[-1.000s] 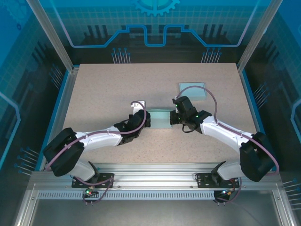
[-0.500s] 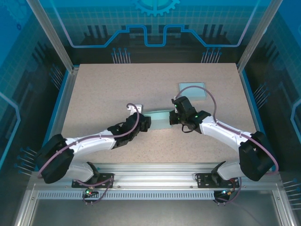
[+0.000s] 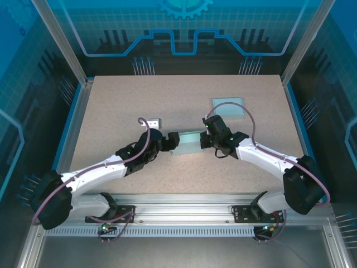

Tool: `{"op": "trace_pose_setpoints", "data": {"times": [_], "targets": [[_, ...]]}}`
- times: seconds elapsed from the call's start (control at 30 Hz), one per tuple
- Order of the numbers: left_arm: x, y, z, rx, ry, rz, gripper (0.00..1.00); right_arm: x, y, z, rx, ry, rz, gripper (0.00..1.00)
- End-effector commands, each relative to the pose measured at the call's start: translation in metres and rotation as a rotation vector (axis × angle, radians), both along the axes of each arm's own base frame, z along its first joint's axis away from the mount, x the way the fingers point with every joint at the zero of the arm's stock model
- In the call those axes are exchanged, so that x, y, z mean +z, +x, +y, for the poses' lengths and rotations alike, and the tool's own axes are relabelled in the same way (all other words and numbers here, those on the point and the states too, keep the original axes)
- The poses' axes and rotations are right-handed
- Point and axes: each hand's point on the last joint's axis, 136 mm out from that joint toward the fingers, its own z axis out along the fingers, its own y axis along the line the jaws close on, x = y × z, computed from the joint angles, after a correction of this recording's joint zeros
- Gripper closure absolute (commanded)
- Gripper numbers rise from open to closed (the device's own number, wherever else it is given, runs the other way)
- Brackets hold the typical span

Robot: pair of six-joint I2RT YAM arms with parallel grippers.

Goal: Fold the paper box

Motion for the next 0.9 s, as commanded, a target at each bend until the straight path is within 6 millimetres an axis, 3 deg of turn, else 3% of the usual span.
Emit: {"op": "trace_pose_setpoints", "data": {"times": [0.0,0.2,0.4,0.63,0.87], "targets": [[0.003,0.011,-0.009,-0.003,-0.098,0.025,0.09,-0.034,-0.024,-0.010,0.028,-0.107,0.120,1.00],[-0.019,0.022,-0.014,0.011,-0.156,0.080,0.24,-0.035,-0.024,-0.010,0.031,-0.114,0.119,1.00],[-0.046,0.018,-0.016,0.018,-0.189,0.131,0.40,-0.035,-0.025,-0.010,0.030,-0.135,0.110,0.99],[-0.091,0.002,-0.006,0.056,-0.211,0.194,0.58,-0.034,-0.029,-0.013,0.025,-0.151,0.099,0.83],[-0.125,-0.010,0.006,0.098,-0.191,0.229,0.66,-0.026,-0.031,-0.008,0.038,-0.136,0.080,0.75]]}}
